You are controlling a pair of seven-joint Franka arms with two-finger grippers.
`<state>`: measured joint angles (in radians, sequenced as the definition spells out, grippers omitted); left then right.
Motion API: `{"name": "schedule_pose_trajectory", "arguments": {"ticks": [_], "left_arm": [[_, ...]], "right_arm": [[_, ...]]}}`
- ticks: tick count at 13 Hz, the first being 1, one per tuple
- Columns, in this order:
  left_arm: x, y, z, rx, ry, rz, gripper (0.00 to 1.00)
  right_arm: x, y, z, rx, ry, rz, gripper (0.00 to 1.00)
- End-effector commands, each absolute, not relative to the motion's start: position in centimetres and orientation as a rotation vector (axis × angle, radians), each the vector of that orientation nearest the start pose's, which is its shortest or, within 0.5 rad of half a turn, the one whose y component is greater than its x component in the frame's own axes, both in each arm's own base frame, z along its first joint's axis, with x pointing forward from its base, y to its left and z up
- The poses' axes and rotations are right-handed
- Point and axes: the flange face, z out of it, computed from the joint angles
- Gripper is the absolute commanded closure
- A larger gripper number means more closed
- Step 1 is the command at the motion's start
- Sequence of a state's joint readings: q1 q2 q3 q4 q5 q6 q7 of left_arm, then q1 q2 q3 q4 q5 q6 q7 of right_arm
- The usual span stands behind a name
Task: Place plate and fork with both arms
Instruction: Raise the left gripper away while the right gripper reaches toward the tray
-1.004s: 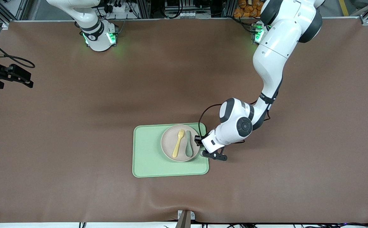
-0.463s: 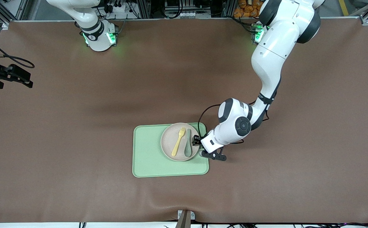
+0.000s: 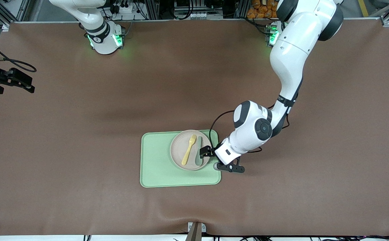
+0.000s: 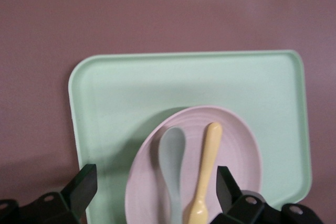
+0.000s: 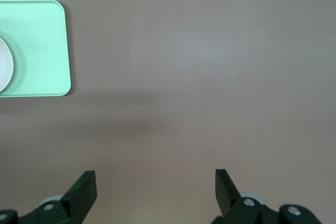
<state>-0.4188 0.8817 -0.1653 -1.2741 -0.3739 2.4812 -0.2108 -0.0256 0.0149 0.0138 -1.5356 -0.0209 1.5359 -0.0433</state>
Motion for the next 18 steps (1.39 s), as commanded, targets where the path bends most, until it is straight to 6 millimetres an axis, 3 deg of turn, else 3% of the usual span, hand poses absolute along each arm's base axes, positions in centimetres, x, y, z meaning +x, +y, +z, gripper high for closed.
{"name": "schedule_pose_trajectory", "arguments": {"ticks": [1,2,3,5,6,9,11,14,16,18], "left_arm": [[67.2,-38.9,30.5,-3.628,-0.062,-0.301,0.00],[67.8,-37.5,32.1,-3.624,-0.077,-0.285,0.00],[68.3,-35.7,33.6,-3.615,-0.090,-0.254,0.00],[69.2,-30.6,38.0,-3.538,-0.067,-0.188,0.00],[69.5,-27.7,40.4,-3.494,-0.062,-0.168,0.00],[69.2,-20.0,46.3,-3.397,-0.106,-0.111,0.00],[67.6,-16.2,50.9,-3.340,-0.120,-0.070,0.00],[64.4,-12.7,56.3,-3.257,-0.112,0.002,0.00],[61.6,-10.1,59.2,-3.235,-0.012,0.108,0.00],[58.9,-6.5,61.8,-3.224,0.069,0.149,0.00]], "right_arm": [[58.0,-2.1,61.5,-3.155,-0.020,-0.023,0.00],[58.9,-2.1,59.8,-3.153,-0.025,0.010,0.00],[59.1,-2.1,59.4,-3.153,-0.027,0.015,0.00],[59.4,-1.7,59.3,-3.153,-0.037,0.003,0.00],[60.1,-1.4,57.9,-3.151,-0.047,0.027,0.00],[60.8,1.8,56.4,-3.149,-0.119,0.058,0.00],[61.2,3.0,55.8,-3.147,-0.144,0.070,0.00],[62.7,5.7,53.7,-3.040,-0.140,0.067,0.00],[64.5,7.6,51.3,-2.936,0.028,0.037,0.00],[65.3,11.7,48.9,-2.939,0.057,0.036,0.00]]}}
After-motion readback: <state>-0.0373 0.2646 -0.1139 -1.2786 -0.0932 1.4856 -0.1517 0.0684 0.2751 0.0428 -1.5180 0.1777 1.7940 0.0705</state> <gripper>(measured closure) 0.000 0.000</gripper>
